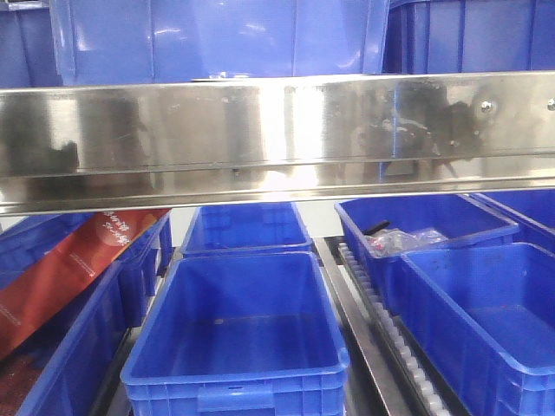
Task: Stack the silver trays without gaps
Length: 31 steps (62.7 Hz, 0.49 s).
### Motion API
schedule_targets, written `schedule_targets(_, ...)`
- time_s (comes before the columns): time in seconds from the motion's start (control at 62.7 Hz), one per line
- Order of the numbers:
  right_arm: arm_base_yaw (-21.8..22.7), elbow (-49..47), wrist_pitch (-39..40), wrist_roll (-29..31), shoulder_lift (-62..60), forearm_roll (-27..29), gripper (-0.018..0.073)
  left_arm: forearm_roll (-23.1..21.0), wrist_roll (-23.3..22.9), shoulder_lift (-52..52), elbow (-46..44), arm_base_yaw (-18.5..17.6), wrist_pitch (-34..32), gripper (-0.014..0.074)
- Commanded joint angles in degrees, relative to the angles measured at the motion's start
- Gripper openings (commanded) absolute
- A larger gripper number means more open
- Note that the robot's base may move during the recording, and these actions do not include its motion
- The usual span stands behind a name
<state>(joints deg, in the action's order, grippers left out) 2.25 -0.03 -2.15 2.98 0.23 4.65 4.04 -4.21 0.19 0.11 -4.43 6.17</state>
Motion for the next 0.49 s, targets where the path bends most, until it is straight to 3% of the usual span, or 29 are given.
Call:
schedule_targets(0.0, -0.09, 0.03, 1.33, 0.26, -0.23, 0.21, -0.0079, -0.34, 0.09, -0.19, -0.11, 0.12, -1.15, -0.0007)
schedule_targets(0.478, -0.09, 0.03, 1.33, 0.26, -0.23, 0.21, -0.0079, -0.34, 0.09, -0.19, -0.11, 0.12, -1.15, -0.0007)
